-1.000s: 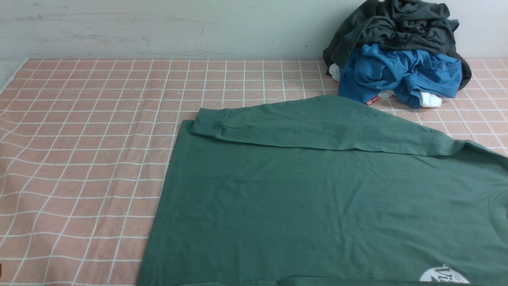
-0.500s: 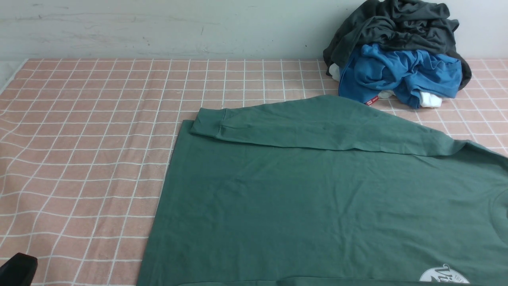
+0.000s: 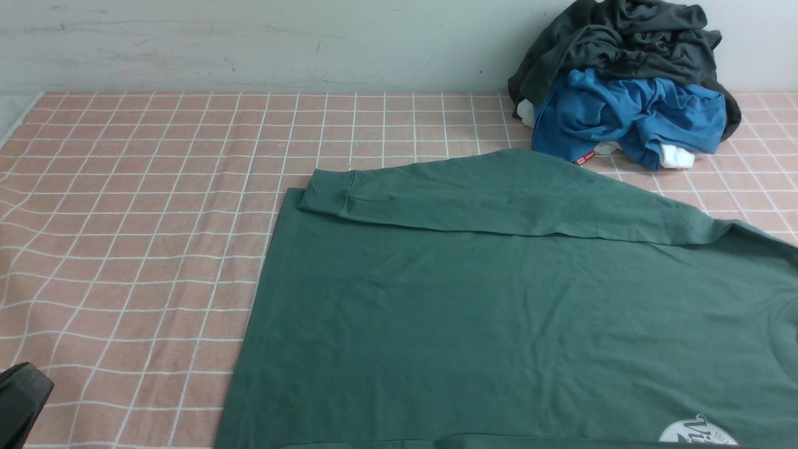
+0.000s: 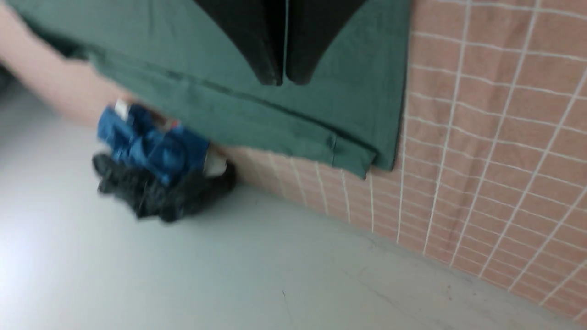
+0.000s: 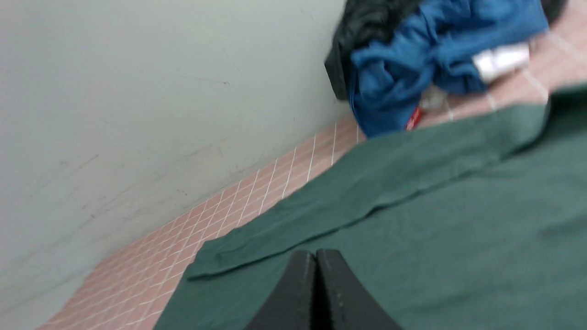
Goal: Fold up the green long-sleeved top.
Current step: Use the left arm to clamp the cuff closest to it
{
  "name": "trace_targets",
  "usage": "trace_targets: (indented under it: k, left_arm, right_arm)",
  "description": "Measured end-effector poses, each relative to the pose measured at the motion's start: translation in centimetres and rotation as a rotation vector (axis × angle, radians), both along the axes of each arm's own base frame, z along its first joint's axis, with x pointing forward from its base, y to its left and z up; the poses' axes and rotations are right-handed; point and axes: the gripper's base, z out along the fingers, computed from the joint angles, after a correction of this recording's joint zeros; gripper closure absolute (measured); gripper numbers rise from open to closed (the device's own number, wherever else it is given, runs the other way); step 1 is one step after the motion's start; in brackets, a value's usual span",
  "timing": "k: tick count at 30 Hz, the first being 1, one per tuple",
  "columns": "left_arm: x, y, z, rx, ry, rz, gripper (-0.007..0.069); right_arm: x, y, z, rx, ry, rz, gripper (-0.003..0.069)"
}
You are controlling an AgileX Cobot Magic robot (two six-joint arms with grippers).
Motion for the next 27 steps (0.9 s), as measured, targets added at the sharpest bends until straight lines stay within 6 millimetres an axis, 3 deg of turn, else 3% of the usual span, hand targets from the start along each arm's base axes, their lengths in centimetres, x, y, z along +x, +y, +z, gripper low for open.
trace_targets:
  k: [5, 7, 8, 12, 16, 19, 20, 21, 27]
  left_arm:
    - [3.5, -0.2, 1.8, 0.319, 0.379, -0.164, 0.0627]
    - [4.9, 0.1, 2.4, 0.413, 0.492, -0.201, 0.0627]
    - [6.4, 0.5, 2.7, 0.5, 0.624, -0.251, 0.0627]
    - [10.0, -0.3, 2.3, 0.612, 0.78, -0.381, 0.0614]
    - [12.5, -3.9, -0.7, 0.706, 0.914, -0.619, 0.0542]
    - [13.3, -6.7, -3.1, 0.787, 0.98, -0.757, 0.044]
    - [13.4, -6.9, -3.5, 0.795, 0.991, -0.767, 0.044]
    - [13.9, -8.3, -4.6, 0.849, 0.975, -0.81, 0.0363]
    - [16.0, -12.2, -8.3, 1.047, 0.884, -0.881, 0.0146]
  right_arm:
    - [2.6, -0.1, 4.7, -0.23, 0.106, 0.023, 0.0673]
    - [3.8, 0.0, 5.7, -0.314, 0.181, 0.063, 0.0673]
    - [5.5, 0.1, 6.9, -0.395, 0.29, 0.125, 0.0673]
    - [9.4, 0.4, 8.2, -0.475, 0.583, 0.303, 0.0673]
    - [11.5, 2.3, 7.3, -0.516, 0.789, 0.529, 0.0673]
    - [11.0, 4.4, 6.2, -0.578, 0.866, 0.691, 0.0673]
    - [11.0, 4.4, 6.2, -0.578, 0.866, 0.691, 0.0673]
    - [10.3, 5.1, 5.8, -0.632, 0.905, 0.767, 0.0673]
    - [9.7, 5.3, 5.0, -0.744, 0.962, 0.772, 0.0673]
